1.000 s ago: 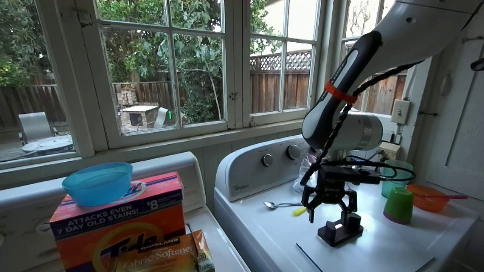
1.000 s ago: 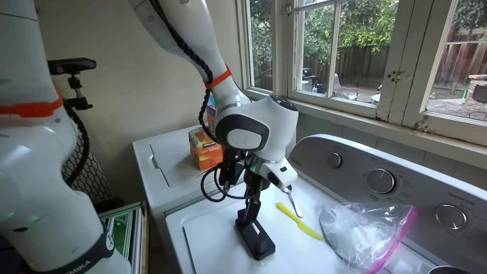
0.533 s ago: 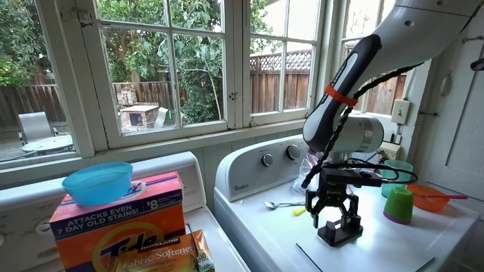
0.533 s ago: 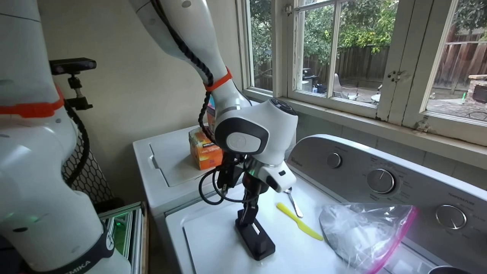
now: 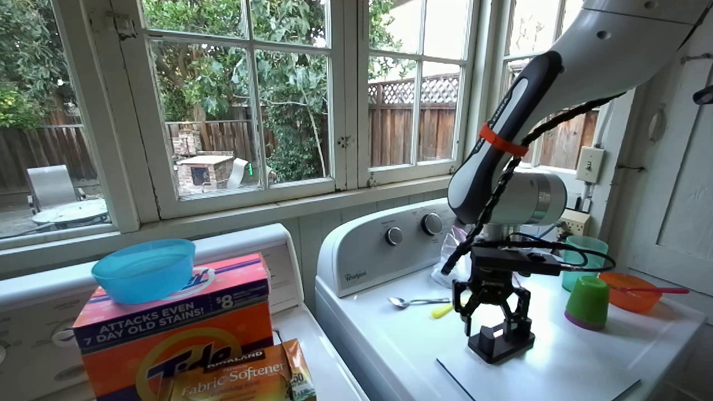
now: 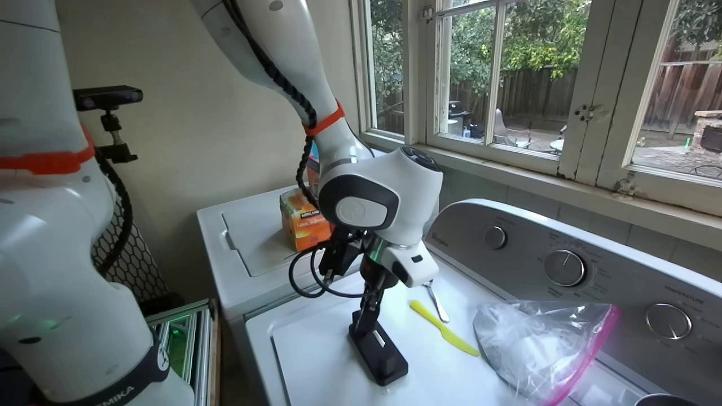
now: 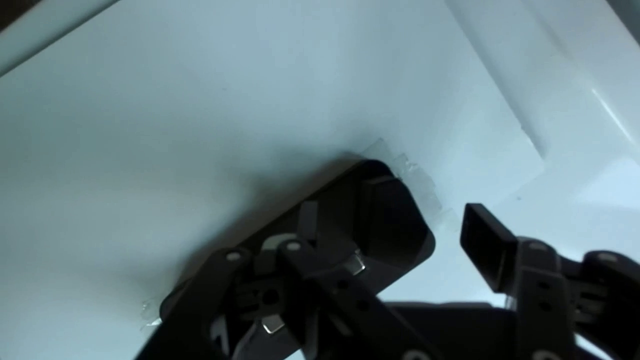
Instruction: Move the white thing to the left
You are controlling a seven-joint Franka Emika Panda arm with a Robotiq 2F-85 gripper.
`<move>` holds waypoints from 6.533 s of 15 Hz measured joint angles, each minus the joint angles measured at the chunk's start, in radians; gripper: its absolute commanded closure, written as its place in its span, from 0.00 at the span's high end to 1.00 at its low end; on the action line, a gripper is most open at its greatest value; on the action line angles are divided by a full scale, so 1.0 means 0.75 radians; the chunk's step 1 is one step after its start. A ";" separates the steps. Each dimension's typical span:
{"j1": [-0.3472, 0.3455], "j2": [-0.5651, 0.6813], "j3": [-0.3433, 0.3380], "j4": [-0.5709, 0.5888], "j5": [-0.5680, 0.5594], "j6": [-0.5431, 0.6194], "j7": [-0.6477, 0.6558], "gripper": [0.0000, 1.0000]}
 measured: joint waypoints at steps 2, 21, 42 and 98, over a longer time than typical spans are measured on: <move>0.000 0.000 -0.001 0.000 -0.001 0.002 0.038 0.80; 0.014 0.000 -0.025 0.000 -0.115 0.040 0.213 0.07; 0.129 -0.427 0.126 0.037 -0.114 -0.499 -0.154 0.07; 0.508 -0.161 0.419 0.064 -0.056 -0.204 -1.151 0.07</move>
